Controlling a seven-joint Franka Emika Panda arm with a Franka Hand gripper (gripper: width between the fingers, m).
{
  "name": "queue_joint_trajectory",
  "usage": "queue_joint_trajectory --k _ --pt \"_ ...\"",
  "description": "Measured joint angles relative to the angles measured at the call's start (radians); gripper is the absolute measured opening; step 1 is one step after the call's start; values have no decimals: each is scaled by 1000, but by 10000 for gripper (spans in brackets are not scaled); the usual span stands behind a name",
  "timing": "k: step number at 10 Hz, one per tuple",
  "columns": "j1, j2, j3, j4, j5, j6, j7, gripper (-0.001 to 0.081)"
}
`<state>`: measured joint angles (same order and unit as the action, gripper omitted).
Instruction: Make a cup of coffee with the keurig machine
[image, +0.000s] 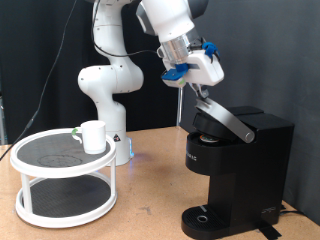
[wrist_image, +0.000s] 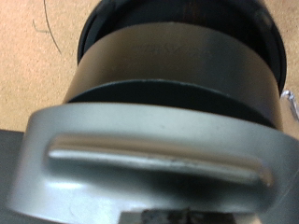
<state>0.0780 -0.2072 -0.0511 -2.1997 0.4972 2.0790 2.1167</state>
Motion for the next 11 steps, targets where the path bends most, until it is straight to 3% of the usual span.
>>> queue_joint_trajectory --k 4,11 --pt "-19 18 -7 -38 -4 42 -35 5" --pt "-31 32 -9 -52 -5 61 -49 5"
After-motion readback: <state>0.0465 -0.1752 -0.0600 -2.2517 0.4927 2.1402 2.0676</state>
